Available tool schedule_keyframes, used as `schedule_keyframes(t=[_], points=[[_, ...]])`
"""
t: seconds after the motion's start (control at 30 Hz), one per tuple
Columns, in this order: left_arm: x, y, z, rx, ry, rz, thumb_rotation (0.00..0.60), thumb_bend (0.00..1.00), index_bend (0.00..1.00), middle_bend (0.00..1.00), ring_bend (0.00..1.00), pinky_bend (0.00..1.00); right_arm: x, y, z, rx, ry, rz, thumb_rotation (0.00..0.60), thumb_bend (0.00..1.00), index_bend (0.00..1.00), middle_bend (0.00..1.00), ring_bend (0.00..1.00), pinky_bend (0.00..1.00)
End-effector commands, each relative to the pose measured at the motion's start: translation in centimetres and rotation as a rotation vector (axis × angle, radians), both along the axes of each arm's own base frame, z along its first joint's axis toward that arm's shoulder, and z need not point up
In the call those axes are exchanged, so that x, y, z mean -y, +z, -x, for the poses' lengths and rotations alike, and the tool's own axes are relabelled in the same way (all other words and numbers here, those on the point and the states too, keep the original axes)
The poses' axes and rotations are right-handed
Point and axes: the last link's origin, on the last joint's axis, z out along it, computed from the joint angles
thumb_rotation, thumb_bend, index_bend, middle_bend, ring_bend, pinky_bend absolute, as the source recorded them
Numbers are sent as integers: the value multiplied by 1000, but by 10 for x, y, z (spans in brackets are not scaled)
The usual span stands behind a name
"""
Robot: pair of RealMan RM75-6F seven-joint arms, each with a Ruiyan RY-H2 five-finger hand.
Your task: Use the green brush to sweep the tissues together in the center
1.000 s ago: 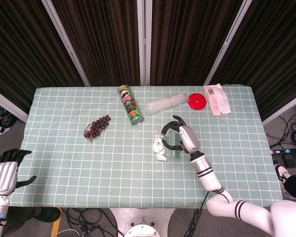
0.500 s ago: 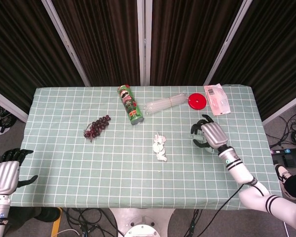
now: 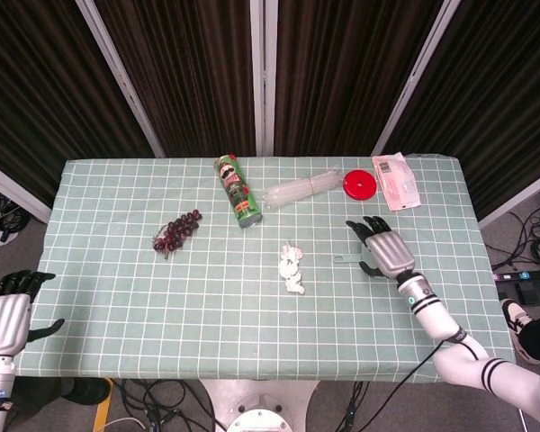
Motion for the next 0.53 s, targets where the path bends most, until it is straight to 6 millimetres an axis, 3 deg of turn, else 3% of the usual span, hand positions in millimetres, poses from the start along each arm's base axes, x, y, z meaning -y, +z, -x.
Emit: schedule_keyframes(t=[0.03,0.23,0.4,0.53], points=[[0,3,1,-33,-14,-21,600,121,257,238,154,148,-29,51,8,58,21,169,600,250,8,185,13,0],[-1,3,2,-115,-34,-68,600,121,257,238,154,148,-99,110,44,173,-30,340,600,249,70,224,52,0],[1,3,-3,-130,-50,-77,600,121,257,238,154,146,-148,128,67,199,-97,393,600,250,72,183,18,0],[2,1,-7,-141,-60,-76,600,121,257,238,154,145,-168,132,74,251,-141,377,600,253,72,182,15,0]])
